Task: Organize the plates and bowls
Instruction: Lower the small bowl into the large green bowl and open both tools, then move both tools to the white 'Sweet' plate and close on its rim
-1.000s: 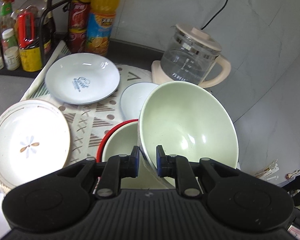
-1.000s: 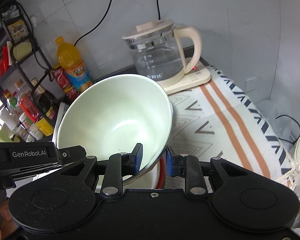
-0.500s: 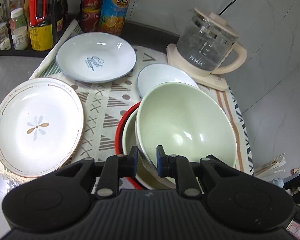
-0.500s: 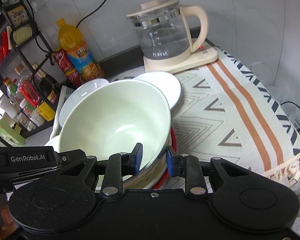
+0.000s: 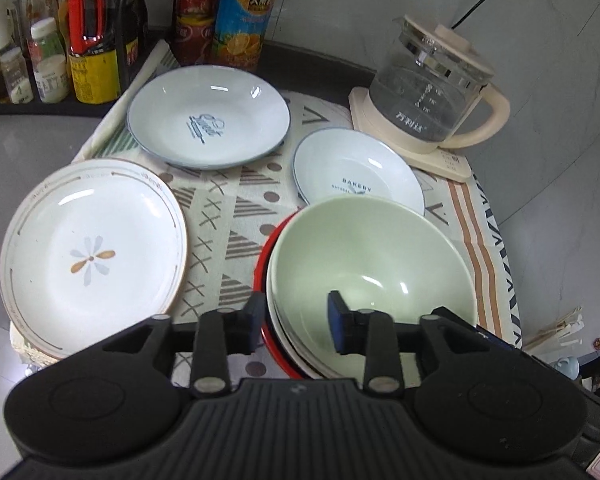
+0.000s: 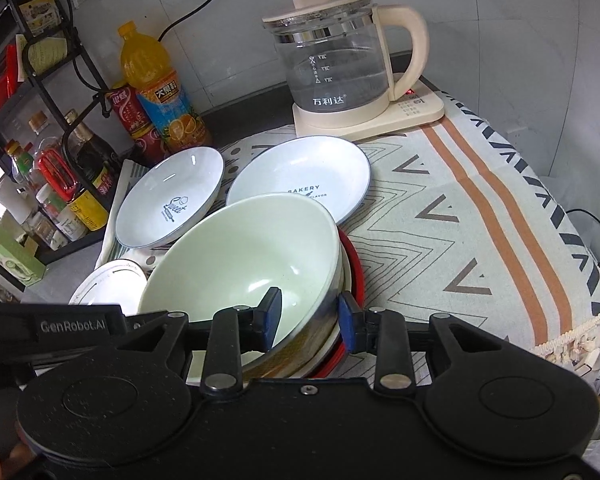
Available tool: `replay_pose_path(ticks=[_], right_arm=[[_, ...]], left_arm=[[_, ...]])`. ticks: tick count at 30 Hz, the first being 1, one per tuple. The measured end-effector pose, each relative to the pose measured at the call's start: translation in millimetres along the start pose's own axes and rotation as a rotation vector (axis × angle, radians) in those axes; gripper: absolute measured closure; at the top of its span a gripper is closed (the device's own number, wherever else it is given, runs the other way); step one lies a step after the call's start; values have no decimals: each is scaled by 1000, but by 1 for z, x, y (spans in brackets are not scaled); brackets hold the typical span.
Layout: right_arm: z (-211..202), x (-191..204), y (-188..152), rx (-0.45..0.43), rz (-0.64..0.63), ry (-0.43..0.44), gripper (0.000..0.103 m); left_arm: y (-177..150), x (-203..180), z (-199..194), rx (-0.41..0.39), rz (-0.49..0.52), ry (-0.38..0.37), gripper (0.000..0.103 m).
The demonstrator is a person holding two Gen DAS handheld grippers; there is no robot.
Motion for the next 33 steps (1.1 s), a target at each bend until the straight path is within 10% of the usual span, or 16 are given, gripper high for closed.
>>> replay_pose_path(ticks=[33], right_arm=[[-34,50,-24,-47,-97,82,46]], left_arm=[[-32,100,-89,-104,-165,183,31]])
Point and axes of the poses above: each gripper's, at about its wrist camera, not at the fingertips, and z roughly the way its jaws point, x to its left, y to its top, the point moved 3 cm from there along z, roughly the way its jaws point, and after that the axes turned 7 degrees about -y, right-handed, at the moved point
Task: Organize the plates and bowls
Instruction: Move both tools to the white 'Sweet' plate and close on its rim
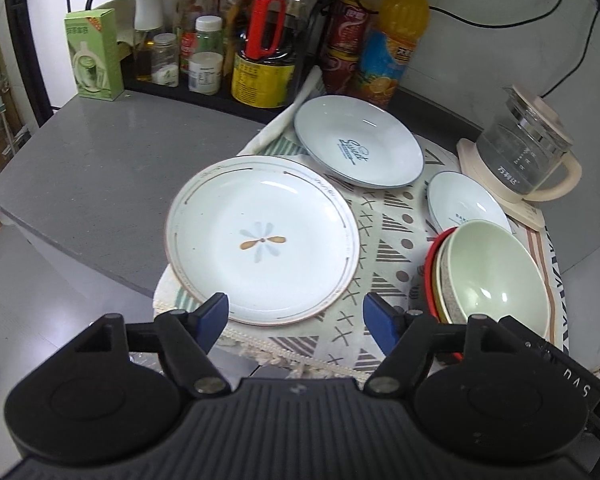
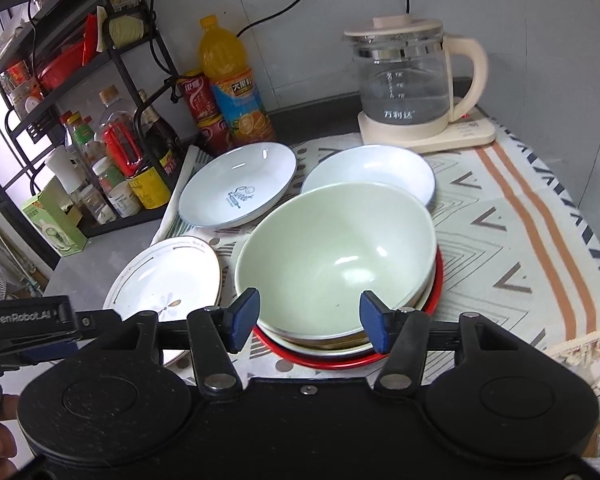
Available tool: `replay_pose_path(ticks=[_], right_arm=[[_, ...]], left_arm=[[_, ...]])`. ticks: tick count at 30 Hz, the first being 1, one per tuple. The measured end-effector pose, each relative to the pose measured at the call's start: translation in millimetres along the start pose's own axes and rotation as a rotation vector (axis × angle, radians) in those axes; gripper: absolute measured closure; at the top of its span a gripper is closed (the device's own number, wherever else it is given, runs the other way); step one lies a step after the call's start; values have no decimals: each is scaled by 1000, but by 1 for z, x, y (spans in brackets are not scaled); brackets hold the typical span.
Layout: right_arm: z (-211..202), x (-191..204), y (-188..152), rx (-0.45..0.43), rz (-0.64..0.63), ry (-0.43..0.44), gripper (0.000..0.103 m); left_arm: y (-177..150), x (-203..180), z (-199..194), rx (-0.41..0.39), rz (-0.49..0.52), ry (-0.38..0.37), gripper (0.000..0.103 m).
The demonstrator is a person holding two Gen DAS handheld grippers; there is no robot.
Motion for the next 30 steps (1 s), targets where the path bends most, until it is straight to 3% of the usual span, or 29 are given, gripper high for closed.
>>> replay_pose_path(ticks=[8,13,17,30], right_arm=[[4,21,4,11,-25,24,34],[7,41,11,12,-55,42,32],[12,57,20,4,-72,46,24],[39,98,48,-4,-78,24,20]], left_arm=[[8,17,0,-5,-21,9,30],[20,26,6,-2,-14,-3,30],[31,31,17,11,10,-21,30],[84,46,58,55,28,-71,28]])
Point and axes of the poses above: each gripper's, at about its wrist camera, not at the fingertips, and z roughly the way its jaws point, x to its left, y to its top, the point moved 3 cm from there along z, roughly the way its jaws point, and after that the axes turned 7 degrees about -y, right-handed, at the moved point
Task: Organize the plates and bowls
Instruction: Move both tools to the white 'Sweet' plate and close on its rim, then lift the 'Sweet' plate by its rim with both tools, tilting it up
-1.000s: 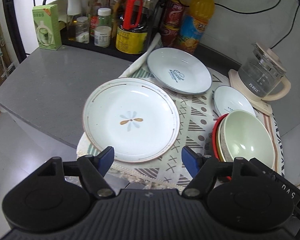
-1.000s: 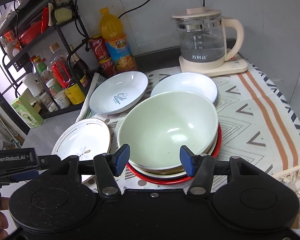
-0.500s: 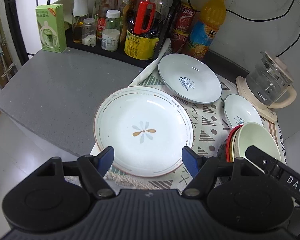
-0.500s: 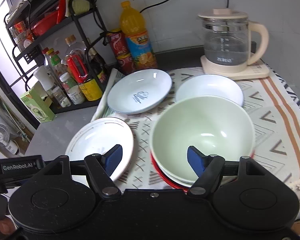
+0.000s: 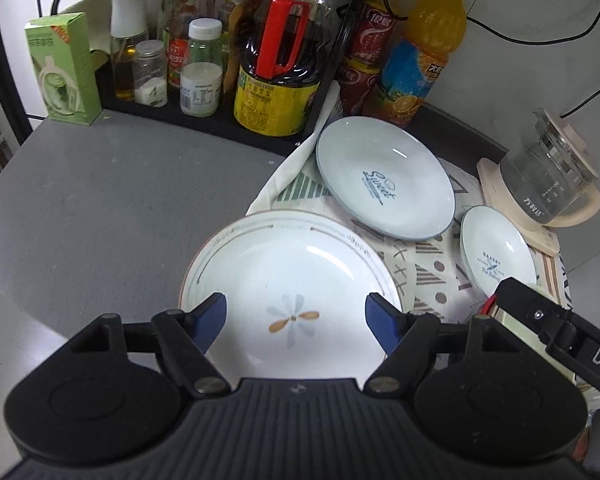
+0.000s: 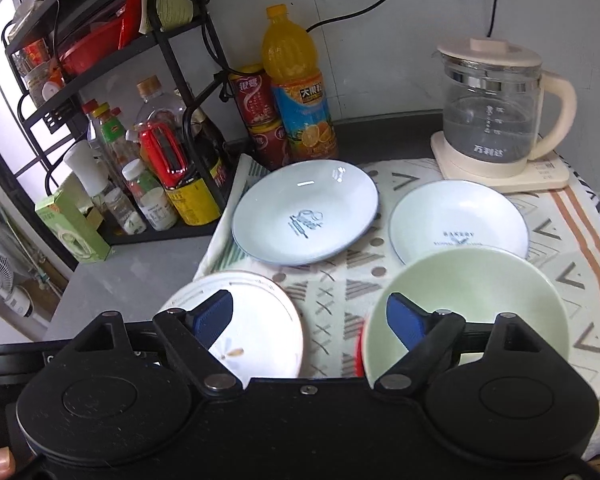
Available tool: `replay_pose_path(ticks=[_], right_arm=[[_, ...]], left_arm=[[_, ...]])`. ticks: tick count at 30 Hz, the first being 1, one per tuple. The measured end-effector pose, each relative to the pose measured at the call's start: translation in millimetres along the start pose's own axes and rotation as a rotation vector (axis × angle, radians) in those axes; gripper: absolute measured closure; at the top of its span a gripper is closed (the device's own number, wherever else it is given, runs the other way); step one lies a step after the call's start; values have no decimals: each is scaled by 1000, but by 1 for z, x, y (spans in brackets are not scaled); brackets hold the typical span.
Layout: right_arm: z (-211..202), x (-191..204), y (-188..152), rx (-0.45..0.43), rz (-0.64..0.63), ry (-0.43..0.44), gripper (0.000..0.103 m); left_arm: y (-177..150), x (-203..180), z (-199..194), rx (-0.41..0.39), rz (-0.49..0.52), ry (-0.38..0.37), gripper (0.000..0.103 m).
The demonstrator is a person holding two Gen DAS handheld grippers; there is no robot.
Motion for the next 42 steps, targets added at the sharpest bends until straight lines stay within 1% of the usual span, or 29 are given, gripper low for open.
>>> replay_pose_path(ticks=[9,13,15,18,20,25,31,32,36,39,42], right_arm=[[33,8,21,10,84,-57,21],[50,10,30,20,118,-84,26],[60,9,33,35,148,-90,28],[74,10,38,51,176,-110,32],[83,10,41,62,197,-121,33],[106,7,46,105,254,-135,36],[130,-2,45,153,306,-175,38],[133,-2,45,156,307,-183,40],[148,-3,45,184,326,-202,40],[160,-1,43,206,325,-209,40],[172,-3,38,244,352,-221,40]], left_arm=[[46,1,30,-24,33,-62,29],[63,-1,47,-20,39,-109,29],[71,-1,59,-2,37,-126,32],[81,-1,78,24,41,-142,33],[85,-3,88,36,53,-152,34],[91,-10,114,77,45,-183,41],[95,-17,139,110,52,-197,50],[95,-17,143,115,53,-196,52],[97,-16,155,132,40,-194,57],[98,-15,163,138,33,-180,58],[99,-11,170,146,17,-174,65]])
Point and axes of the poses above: each gripper's, at about its wrist camera, not at the fingertips, and z roughly the way its jaws point, x to its left, y to its top, the point moved 3 cm from there along z, roughly the way its jaws point, and after that the axes turned 7 degrees about -y, right-handed, at the moved point
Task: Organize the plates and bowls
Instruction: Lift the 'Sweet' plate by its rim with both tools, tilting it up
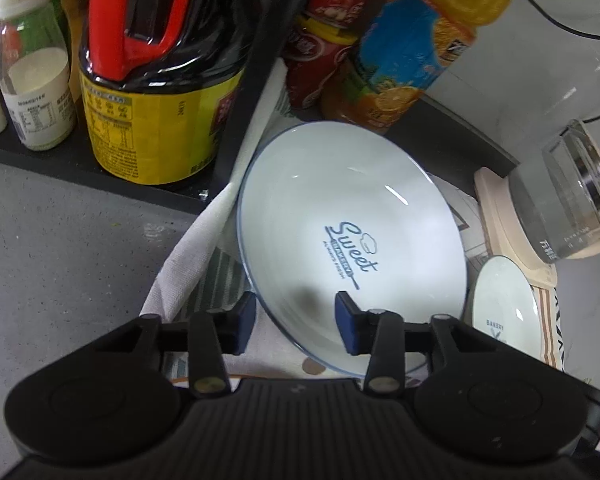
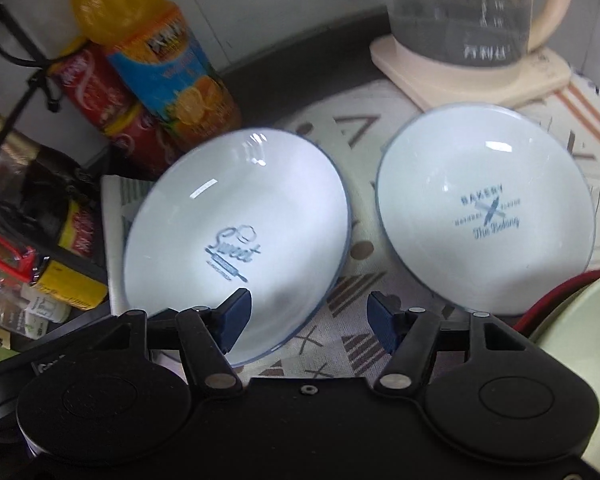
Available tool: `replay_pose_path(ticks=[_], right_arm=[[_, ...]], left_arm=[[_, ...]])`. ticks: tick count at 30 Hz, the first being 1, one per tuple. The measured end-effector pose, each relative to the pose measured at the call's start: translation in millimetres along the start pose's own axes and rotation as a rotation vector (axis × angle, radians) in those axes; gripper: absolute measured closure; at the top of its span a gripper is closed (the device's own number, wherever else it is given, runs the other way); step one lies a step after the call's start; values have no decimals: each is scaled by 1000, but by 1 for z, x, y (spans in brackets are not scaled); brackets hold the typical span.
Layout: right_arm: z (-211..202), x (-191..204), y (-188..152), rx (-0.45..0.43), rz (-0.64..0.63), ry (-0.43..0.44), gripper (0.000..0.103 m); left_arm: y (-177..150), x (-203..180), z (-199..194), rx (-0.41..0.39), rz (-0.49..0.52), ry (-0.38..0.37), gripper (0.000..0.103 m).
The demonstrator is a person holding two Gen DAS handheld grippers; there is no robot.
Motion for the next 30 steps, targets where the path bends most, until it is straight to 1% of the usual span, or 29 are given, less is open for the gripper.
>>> replay_pose_path(ticks=[5,6,8,11,13,15,18,19,20,22,24,26,30], right_arm=[[18,-1,-1,45,25,-10,45],[21,-1,-2,51,30,-11,46],[26,-1,-2,65,43,-6,51],[35,-1,-4,92,59,3,56],[35,2,-3,72,52,4,57],[35,4,-1,64,41,7,59],[36,6,2,47,33,7,76],[37,5,2,45,42,22,81],[37,3,4,53,73,33,83],[38,2,5,62,93,35,85],[33,2,5,36,75,41,87],[24,2,5,-1,55,61,89],[13,4,5,-18,21,66,89]], left_arm=[[0,7,8,7,-26,0,76],[1,8,9,7,-30,0,77],[1,11,11,8,-44,3,80],[2,15,15,5,-59,10,81],[1,17,17,7,-64,13,85],[1,18,18,5,-82,-6,89],[0,18,18,-7,-83,-3,90],[0,17,17,-12,-79,-3,90],[-1,17,15,-16,-77,-7,90],[0,15,10,-30,-66,-14,90],[1,14,4,-48,-53,-20,90],[1,13,0,-50,-55,-19,90],[-5,10,-9,-60,-52,-11,90]])
Point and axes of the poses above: each gripper's, at about its wrist camera, not at the fingertips, and z roughly the way its jaws point, x to its left, y to its top, the point moved 3 cm from there along z, roughly the way its jaws point, and after that the axes turned 7 degrees about -y, right-handed, at the moved point
